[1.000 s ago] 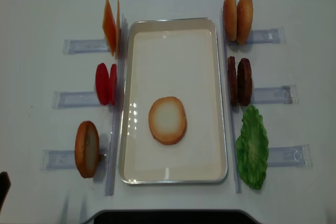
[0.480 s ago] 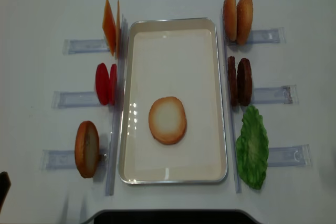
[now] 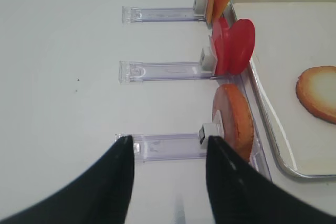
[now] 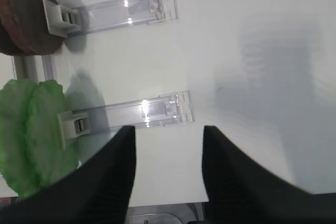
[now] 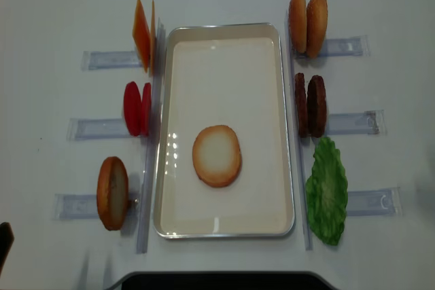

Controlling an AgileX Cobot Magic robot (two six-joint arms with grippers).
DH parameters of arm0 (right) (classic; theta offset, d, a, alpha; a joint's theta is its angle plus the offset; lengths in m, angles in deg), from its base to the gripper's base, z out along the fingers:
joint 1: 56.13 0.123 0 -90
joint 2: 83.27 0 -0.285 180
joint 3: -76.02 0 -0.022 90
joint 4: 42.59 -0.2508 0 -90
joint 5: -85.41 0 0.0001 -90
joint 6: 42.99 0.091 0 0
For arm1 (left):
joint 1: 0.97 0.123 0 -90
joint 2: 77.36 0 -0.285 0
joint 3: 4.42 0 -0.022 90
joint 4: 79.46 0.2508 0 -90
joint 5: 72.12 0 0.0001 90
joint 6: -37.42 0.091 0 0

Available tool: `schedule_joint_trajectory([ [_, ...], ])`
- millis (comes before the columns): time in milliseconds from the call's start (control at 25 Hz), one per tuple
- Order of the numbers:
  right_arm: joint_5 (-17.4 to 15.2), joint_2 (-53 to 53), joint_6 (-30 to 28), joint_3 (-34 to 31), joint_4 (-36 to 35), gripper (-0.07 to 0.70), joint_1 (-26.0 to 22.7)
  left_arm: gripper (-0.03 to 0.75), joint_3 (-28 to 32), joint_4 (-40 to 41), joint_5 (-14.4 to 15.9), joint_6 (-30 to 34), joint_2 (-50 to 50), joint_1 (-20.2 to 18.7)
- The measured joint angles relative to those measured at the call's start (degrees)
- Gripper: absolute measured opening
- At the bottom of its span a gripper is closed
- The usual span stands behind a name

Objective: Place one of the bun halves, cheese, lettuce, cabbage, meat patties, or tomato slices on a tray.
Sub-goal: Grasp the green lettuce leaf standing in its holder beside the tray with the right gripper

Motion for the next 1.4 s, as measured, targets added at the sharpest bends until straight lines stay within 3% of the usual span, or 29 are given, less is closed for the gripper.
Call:
schedule_joint_trajectory([
  [360, 0.00, 1.35, -1.12, 0.00, -3.43, 0.330, 1.94, 0.345, 0.00, 0.00, 0.00, 0.00, 0.00, 0.00],
  [560, 0.00, 0.90, 3.26, 0.00, -4.30, 0.389, 11.40, 0.345, 0.00, 0.00, 0.00, 0.00, 0.00, 0.00],
  [1040, -0.05, 1.04, 28.97, 0.00, 3.49, 0.396, 41.92, 0.345, 0.00, 0.00, 0.00, 0.00, 0.00, 0.00],
  [1200, -0.05, 3.28, 32.49, 0.00, 6.10, 0.396, 45.77, 0.345, 0.00, 0.00, 0.00, 0.00, 0.00, 0.00],
  [1400, 1.49, 7.70, 32.58, 0.00, 6.90, 0.396, 45.97, 0.345, 0.00, 0.00, 0.00, 0.00, 0.00, 0.00],
])
